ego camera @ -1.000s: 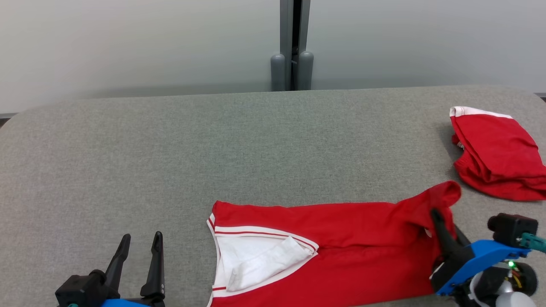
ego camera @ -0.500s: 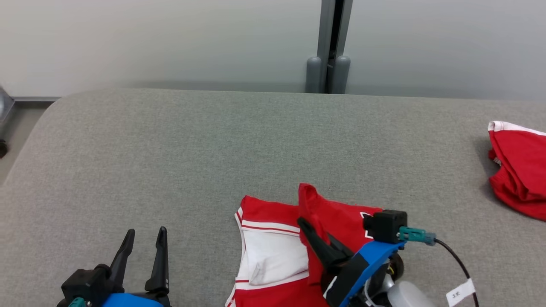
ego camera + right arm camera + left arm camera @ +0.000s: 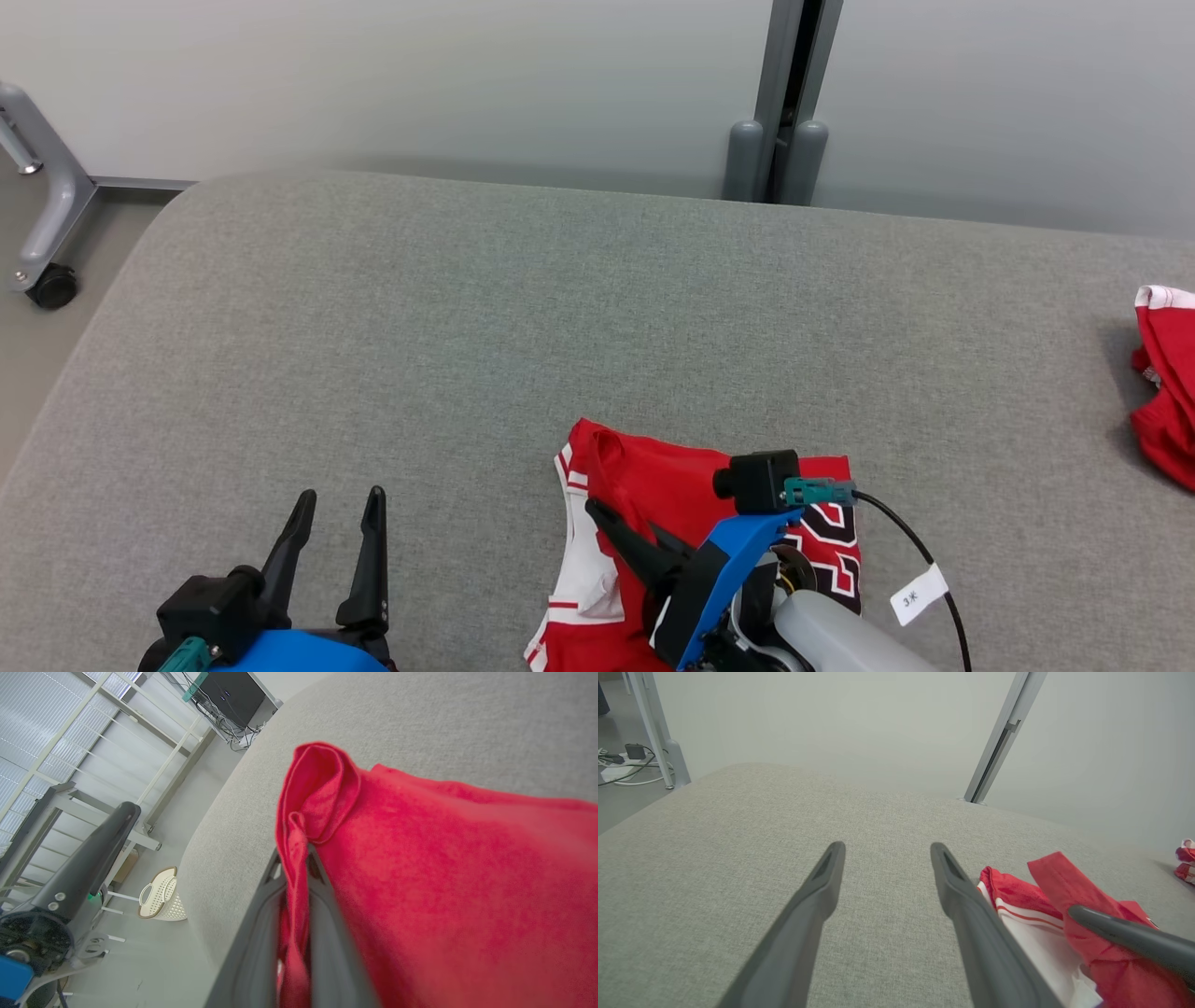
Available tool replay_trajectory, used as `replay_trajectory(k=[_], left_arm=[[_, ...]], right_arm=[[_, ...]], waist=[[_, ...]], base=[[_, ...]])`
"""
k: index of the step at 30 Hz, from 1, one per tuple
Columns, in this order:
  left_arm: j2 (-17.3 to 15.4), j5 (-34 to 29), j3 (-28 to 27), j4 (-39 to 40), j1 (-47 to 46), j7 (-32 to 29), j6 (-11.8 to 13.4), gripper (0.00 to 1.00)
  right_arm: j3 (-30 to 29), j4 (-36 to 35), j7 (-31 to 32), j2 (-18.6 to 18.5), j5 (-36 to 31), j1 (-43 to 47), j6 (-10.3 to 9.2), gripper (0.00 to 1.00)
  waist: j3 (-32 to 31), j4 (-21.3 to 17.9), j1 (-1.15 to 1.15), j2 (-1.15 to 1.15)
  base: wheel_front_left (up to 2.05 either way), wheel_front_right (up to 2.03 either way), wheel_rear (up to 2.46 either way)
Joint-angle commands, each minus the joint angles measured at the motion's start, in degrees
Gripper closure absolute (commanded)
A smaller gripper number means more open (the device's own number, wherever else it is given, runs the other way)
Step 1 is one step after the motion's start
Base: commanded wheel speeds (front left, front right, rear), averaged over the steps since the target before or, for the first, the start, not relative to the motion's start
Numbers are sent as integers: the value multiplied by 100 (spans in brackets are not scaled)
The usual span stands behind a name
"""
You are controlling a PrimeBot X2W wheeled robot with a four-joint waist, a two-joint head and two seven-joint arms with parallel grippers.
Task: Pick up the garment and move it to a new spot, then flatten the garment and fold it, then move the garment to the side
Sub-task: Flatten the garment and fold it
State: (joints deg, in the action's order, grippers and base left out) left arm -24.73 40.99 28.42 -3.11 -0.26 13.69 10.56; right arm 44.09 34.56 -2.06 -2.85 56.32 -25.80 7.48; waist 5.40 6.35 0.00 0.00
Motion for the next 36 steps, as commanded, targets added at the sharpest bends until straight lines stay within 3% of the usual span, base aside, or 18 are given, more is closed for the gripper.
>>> replay_trajectory(k=[1, 2, 3, 4, 12, 17, 21, 24, 28, 36], left_arm=[[28, -18, 0, -24, -116, 8, -17, 0], [35, -19, 11, -35, -131, 8, -24, 0], [45, -20, 21, -45, -146, 9, -31, 0], [49, -20, 29, -59, -156, 8, -36, 0], [85, -30, 97, -143, -185, 23, -62, 0], [94, -94, 131, -133, -235, 40, -75, 0], [113, -161, 186, -121, -285, 51, -76, 0], [147, -205, 230, -127, -363, 50, -66, 0], [254, -219, 222, -197, -385, 73, -39, 0], [421, -262, -48, -444, -112, 145, -18, 0]], right_arm=[[137, 129, -55, -10, 173, -207, 2, 100], [241, 207, -75, -10, 315, -278, 2, 98], [365, 283, -97, -8, 468, -351, 2, 65], [504, 336, -106, -4, 595, -437, 2, 2], [1227, 466, -567, -14, 1526, -1053, 2, 0], [1449, 985, -1115, -14, 1223, -1491, 2, 0], [1243, 1506, -1302, -11, 626, -1729, 2, 0], [457, 1677, -1316, -12, -146, -1853, 2, 0], [-872, 1552, -1313, -40, -1497, -1342, 2, 0], [-3282, 213, -1313, -27, -3698, 501, 2, 0]], waist=[[8, 25, 0, 0], [9, 38, 0, 0], [11, 50, 0, 0], [13, 61, 0, 0], [-9, 49, 0, 0], [-41, -64, 0, 0], [-94, -193, 0, 0], [-157, -320, 0, 0], [-294, -464, 0, 0], [-540, -663, 0, 0]], base=[[0, 0, 0], [0, 0, 0], [0, 0, 0], [0, 0, 0], [0, 0, 0], [0, 0, 0], [0, 0, 0], [0, 0, 0], [0, 0, 0], [0, 0, 0]])
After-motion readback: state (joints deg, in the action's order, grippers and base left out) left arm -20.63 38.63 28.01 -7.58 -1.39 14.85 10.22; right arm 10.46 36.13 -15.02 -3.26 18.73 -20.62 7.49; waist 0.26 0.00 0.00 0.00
